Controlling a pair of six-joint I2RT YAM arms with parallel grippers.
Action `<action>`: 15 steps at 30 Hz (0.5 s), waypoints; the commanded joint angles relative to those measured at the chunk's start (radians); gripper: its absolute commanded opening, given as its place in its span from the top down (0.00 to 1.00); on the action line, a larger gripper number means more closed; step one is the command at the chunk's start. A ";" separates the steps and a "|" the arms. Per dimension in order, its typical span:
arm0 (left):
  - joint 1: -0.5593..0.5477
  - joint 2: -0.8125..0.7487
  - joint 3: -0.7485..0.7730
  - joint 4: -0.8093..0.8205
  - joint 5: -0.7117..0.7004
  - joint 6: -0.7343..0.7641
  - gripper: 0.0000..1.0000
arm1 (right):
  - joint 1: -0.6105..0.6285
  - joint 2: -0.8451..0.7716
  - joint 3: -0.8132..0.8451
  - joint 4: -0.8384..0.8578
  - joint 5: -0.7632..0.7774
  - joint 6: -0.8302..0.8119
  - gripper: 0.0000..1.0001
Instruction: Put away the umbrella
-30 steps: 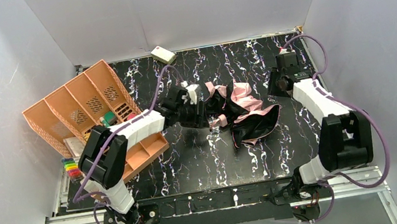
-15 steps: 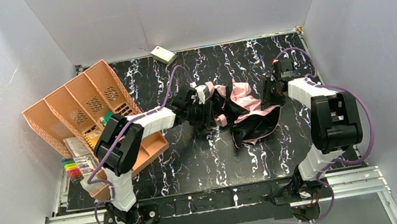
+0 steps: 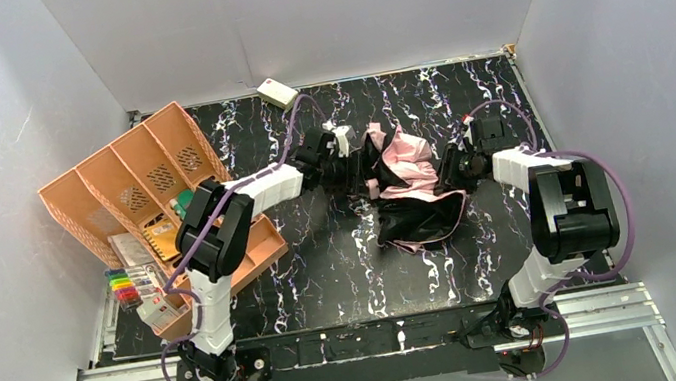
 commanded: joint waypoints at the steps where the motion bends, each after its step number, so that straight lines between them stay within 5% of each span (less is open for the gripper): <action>1: 0.033 0.036 0.089 -0.034 0.000 0.019 0.50 | 0.016 0.006 -0.013 0.116 -0.137 0.082 0.50; 9: 0.112 0.096 0.223 -0.105 0.005 0.059 0.50 | 0.027 0.090 0.095 0.135 -0.161 0.099 0.50; 15: 0.184 -0.038 0.091 -0.074 -0.007 0.058 0.45 | 0.025 -0.057 0.042 0.066 0.023 0.068 0.44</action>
